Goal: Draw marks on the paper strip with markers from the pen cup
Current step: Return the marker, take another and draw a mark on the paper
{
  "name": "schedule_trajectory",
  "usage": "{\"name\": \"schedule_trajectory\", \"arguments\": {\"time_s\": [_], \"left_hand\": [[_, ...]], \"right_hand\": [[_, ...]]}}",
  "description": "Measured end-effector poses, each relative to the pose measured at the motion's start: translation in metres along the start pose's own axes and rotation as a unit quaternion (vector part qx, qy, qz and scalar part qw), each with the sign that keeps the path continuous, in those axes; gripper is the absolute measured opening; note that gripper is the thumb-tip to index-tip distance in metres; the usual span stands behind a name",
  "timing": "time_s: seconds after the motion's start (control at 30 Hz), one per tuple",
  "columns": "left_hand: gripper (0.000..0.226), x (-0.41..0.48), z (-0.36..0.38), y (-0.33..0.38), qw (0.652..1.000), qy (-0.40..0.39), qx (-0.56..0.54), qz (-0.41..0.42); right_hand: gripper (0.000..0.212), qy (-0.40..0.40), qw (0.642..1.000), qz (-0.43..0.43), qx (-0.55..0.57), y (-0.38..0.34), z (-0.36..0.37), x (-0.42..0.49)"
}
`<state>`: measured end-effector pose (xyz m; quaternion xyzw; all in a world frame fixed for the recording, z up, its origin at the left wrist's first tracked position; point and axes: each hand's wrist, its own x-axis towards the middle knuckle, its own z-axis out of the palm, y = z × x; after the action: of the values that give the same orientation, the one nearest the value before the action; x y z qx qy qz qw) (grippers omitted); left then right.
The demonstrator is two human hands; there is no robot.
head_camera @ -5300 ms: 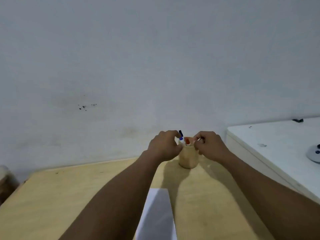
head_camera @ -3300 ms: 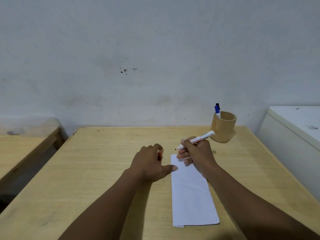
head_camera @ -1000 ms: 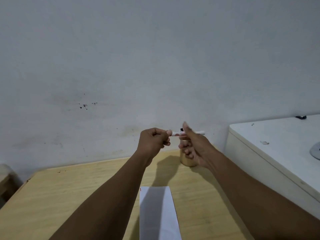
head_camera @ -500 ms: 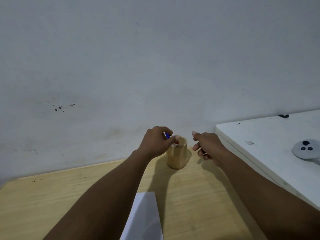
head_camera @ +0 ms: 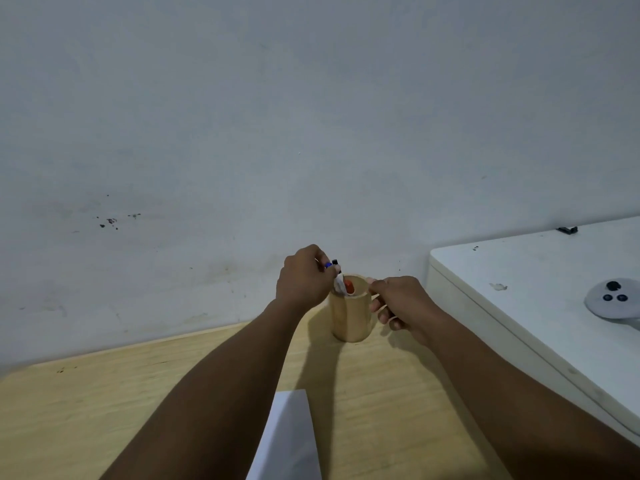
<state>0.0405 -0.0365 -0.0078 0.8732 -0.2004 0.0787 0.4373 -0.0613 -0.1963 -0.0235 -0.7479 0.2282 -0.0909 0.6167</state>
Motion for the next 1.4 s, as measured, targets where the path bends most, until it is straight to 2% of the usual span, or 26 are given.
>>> {"name": "schedule_trajectory", "arguments": {"time_s": [0.1, 0.23, 0.3, 0.4, 0.5, 0.6, 0.73, 0.87, 0.9, 0.97, 1.07, 1.17, 1.23, 1.4], "left_hand": [[0.020, -0.007, -0.022, 0.009, 0.998, 0.022, -0.066, 0.007], [0.018, -0.027, -0.060, 0.014, 0.987, 0.044, -0.151, -0.004], [0.018, -0.038, -0.078, 0.010, 0.982, 0.028, -0.186, -0.017], [0.018, -0.059, -0.102, -0.006, 0.981, 0.006, -0.192, -0.031], [0.023, -0.082, -0.118, -0.027, 0.980, 0.006, -0.192, -0.052], [0.023, -0.101, -0.126, -0.045, 0.970, 0.032, -0.228, -0.080], [0.020, -0.118, -0.126, -0.056, 0.940, 0.061, -0.322, -0.097], [0.031, -0.124, -0.131, -0.074, 0.895, 0.143, -0.392, -0.156], [0.033, -0.126, -0.137, -0.085, 0.896, 0.155, -0.383, -0.165], [0.028, -0.133, -0.148, -0.115, 0.932, 0.136, -0.293, -0.164], [0.020, -0.151, -0.147, -0.147, 0.984, 0.045, -0.089, -0.148], [0.011, -0.166, -0.131, -0.154, 0.990, -0.044, 0.044, -0.124], [0.009, -0.170, -0.122, -0.152, 0.988, -0.078, 0.058, -0.120], [0.009, -0.175, -0.111, -0.151, 0.985, -0.101, 0.082, -0.115]], "right_hand": [[0.041, -0.060, 0.997, 0.032, 0.041, -0.013, 0.019, -0.016], [0.077, -0.163, 0.968, 0.108, 0.157, -0.025, 0.059, -0.038], [0.084, -0.189, 0.943, 0.134, 0.240, -0.027, 0.081, -0.047], [0.071, -0.167, 0.914, 0.146, 0.340, -0.028, 0.114, -0.060], [0.048, -0.131, 0.905, 0.132, 0.382, -0.028, 0.138, -0.067], [0.033, -0.123, 0.900, 0.098, 0.405, -0.032, 0.149, -0.073], [0.028, -0.138, 0.907, 0.061, 0.392, -0.035, 0.157, -0.081], [0.027, -0.139, 0.895, 0.056, 0.420, -0.031, 0.154, -0.081], [0.027, -0.131, 0.898, 0.049, 0.417, -0.029, 0.148, -0.079], [0.027, -0.122, 0.920, 0.022, 0.371, -0.025, 0.135, -0.076], [0.029, -0.136, 0.954, -0.006, 0.267, -0.016, 0.128, -0.075], [0.020, -0.133, 0.973, -0.012, 0.190, 0.000, 0.137, -0.080], [0.010, -0.121, 0.979, -0.026, 0.160, 0.015, 0.145, -0.083], [0.011, -0.099, 0.988, -0.028, 0.113, 0.047, 0.162, -0.093]]}}
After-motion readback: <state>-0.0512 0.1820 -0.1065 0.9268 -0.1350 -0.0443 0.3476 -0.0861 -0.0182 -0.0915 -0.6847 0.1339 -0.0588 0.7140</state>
